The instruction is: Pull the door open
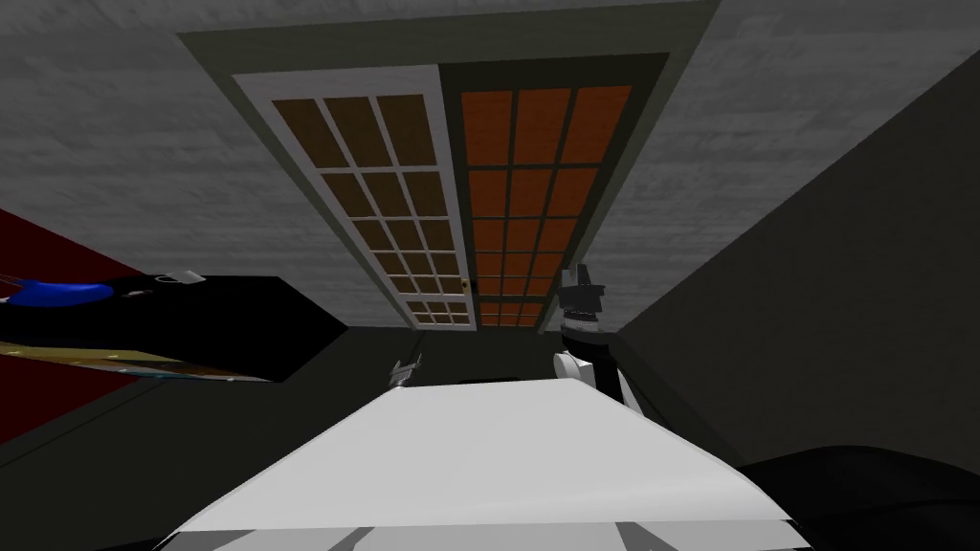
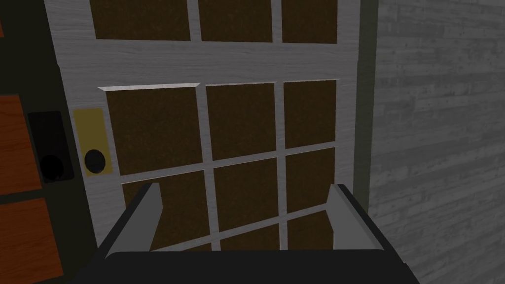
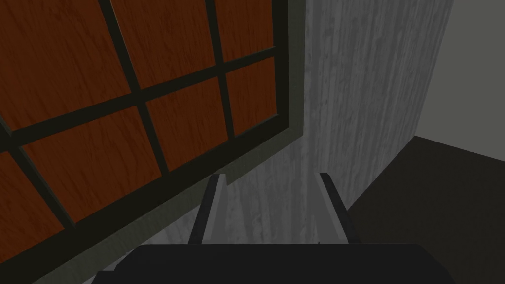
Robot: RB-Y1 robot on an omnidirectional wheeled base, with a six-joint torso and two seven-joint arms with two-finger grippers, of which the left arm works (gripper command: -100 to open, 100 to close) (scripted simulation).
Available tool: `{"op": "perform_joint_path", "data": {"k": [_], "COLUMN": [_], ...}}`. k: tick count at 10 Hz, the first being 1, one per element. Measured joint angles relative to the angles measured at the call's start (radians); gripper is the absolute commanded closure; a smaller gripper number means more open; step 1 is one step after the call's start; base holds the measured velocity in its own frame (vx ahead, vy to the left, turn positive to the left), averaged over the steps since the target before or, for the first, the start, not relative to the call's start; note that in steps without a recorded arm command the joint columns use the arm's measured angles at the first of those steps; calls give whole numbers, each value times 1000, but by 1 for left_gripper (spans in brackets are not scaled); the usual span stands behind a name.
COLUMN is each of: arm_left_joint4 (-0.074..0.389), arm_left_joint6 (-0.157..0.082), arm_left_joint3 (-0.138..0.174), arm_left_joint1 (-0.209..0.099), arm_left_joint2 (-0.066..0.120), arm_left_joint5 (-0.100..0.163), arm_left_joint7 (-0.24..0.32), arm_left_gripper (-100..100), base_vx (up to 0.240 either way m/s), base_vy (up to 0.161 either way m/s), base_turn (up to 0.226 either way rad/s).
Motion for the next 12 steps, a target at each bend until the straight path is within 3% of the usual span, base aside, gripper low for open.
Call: {"op": "perform_joint_path", "data": {"k": [1,3,5,7,9,10,11,12], "arm_left_joint4": [-9,26,-31,3,44,26,-31,-19], "arm_left_joint6": [1,-7,20,2,-25,-22,6,3], "arm_left_joint3": [9,25,27,28,26,24,21,19], "arm_left_joint1": [15,-8,0,-30,-81,-78,-73,-88], "arm_left_joint2": [-2,5,-8,-6,-7,-14,-29,-28], "arm_left_joint5": [18,53,72,82,91,92,94,95], "arm_left_joint7": [-12,-34,-47,-52,-58,-61,-67,-68], "arm_left_gripper": [-100,-100,-100,-100,-100,-100,-100,-100], "base_vx": [46,136,141,166,163,155,154,170], "base_vy": [56,37,31,16,14,27,27,-8], "base_turn": [-223,-232,-83,-176,-97,-173,-86,-108]}}
